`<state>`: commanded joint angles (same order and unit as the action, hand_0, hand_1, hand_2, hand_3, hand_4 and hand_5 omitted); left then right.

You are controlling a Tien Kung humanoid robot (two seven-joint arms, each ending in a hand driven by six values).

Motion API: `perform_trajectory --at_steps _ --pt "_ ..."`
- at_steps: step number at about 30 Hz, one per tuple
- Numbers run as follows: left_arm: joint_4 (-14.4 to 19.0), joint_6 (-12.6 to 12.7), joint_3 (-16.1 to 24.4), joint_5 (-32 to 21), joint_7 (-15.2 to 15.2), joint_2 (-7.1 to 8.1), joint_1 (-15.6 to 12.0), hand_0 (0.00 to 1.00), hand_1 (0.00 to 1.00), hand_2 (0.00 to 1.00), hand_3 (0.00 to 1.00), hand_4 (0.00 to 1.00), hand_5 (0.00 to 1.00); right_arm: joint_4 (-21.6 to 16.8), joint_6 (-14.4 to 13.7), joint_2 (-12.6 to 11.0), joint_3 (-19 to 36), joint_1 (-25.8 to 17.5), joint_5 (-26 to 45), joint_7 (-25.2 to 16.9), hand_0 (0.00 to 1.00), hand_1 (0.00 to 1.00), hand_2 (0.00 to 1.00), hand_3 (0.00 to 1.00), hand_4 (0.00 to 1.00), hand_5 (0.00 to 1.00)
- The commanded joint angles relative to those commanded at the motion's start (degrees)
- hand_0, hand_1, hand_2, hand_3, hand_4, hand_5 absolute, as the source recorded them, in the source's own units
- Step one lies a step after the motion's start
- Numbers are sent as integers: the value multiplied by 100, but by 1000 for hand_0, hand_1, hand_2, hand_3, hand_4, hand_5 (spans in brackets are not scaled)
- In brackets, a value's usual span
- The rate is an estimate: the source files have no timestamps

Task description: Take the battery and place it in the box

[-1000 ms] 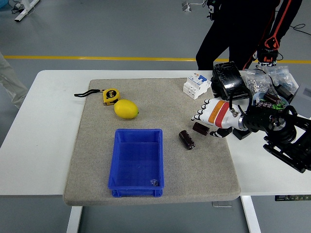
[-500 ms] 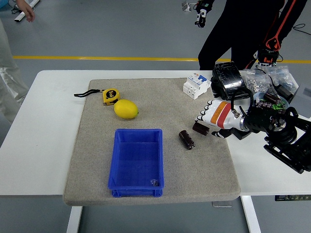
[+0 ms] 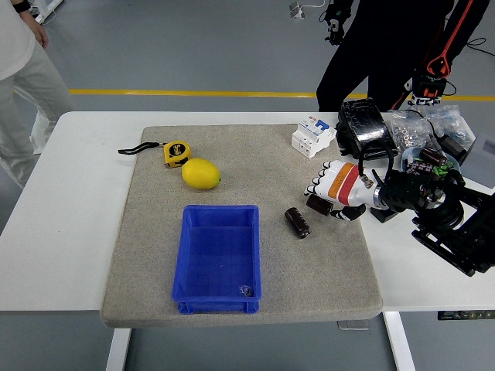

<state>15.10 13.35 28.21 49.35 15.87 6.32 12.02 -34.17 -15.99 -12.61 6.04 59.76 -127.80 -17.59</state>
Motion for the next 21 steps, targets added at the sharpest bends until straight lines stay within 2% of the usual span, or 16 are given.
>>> perform_trajectory --at_steps 12,20,21 --pt "13 2 -68 -71 -17 -17 52 562 597 624 584 632 602 68 26 82 82 -61 -19 -44 778 730 792 846 704 282" --pt "29 14 -165 -182 -53 -22 77 563 598 624 584 632 602 156 -14 52 104 -101 65 -62 778 730 792 843 702 284" --pt "30 15 -168 -185 -54 -24 77 563 596 622 584 632 601 164 -14 50 108 -105 72 -65 726 700 778 809 698 290"
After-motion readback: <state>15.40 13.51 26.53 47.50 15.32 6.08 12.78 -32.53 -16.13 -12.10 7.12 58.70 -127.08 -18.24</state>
